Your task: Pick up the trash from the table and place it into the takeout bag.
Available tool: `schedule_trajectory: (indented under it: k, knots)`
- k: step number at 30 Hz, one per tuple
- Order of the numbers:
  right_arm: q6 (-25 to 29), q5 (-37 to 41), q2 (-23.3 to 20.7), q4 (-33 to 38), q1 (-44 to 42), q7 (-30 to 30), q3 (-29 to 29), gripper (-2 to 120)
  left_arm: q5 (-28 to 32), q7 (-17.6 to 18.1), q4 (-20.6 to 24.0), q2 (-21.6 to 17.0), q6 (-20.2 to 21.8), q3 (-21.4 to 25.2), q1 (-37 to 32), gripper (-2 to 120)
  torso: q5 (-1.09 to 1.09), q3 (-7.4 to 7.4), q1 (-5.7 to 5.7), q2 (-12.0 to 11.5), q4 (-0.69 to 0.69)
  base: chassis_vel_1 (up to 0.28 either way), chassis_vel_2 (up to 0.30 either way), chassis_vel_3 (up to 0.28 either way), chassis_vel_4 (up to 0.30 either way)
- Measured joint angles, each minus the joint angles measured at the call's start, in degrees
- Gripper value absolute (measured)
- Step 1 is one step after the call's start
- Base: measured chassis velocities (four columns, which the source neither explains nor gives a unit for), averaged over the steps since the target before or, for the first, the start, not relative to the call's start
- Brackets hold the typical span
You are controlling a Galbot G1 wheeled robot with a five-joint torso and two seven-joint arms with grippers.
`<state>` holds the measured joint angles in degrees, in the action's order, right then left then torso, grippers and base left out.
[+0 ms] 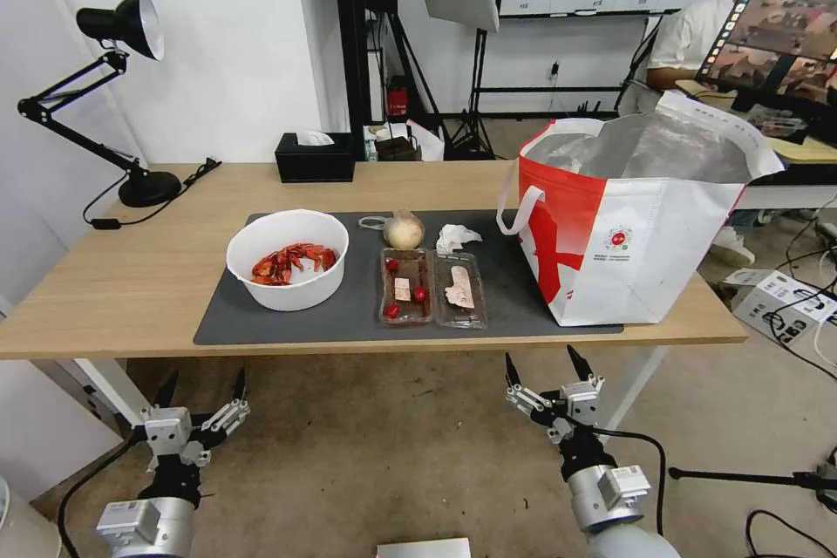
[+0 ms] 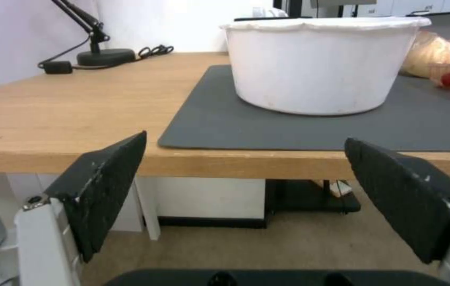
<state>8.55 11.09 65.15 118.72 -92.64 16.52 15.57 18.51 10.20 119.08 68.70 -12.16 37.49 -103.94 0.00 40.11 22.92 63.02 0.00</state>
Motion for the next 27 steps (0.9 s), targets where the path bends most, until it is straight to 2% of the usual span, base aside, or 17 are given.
schedule_trajectory:
  k: [27]
  knots:
    - [0.0,0.0,0.0,0.0,0.0,0.0,0.0,100,0.0,0.0,0.0,0.0,0.0,0.0,0.0,100,0.00,0.00,0.00,0.0,0.00,0.000,0.000,0.000,0.000]
